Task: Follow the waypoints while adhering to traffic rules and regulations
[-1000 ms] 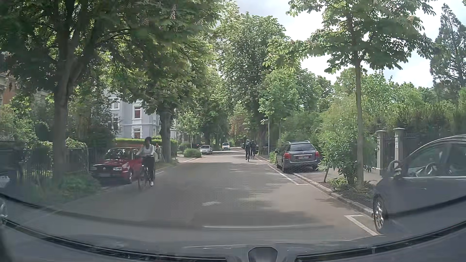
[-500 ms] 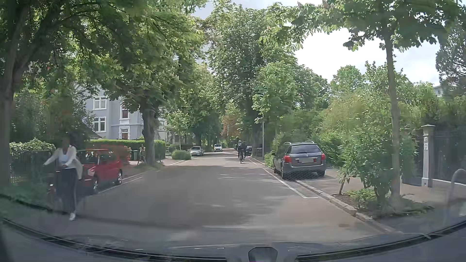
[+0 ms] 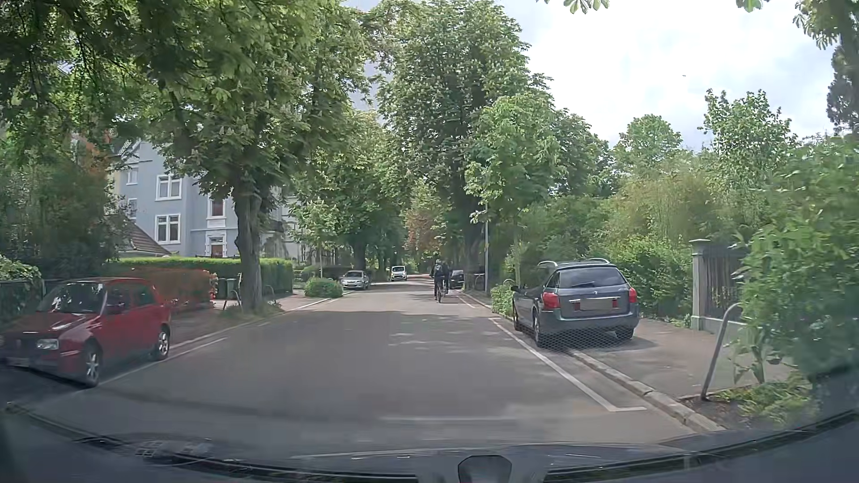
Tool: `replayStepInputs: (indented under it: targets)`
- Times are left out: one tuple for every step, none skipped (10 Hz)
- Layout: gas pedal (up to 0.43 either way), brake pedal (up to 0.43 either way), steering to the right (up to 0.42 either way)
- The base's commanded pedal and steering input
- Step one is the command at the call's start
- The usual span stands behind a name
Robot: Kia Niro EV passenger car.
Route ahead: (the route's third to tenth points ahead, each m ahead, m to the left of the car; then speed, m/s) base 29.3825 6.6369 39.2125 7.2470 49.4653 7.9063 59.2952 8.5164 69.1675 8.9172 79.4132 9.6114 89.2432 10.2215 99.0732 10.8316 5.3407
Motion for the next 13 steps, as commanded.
replayStepInputs:
  targets:
    - [0.110, 0.000, -0.006]
    - [0.110, 0.000, -0.007]
    - [0.110, 0.000, -0.010]
    - [0.110, 0.000, -0.011]
    - [0.110, 0.000, -0.012]
    - [0.110, 0.000, -0.012]
    - [0.110, 0.000, -0.012]
    - [0.110, 0.000, -0.012]
    - [0.110, 0.000, -0.012]
    - [0.110, 0.000, -0.010]
    - [0.110, 0.000, -0.009]
    - [0.110, 0.000, -0.009]
    - [0.110, 0.000, -0.008]
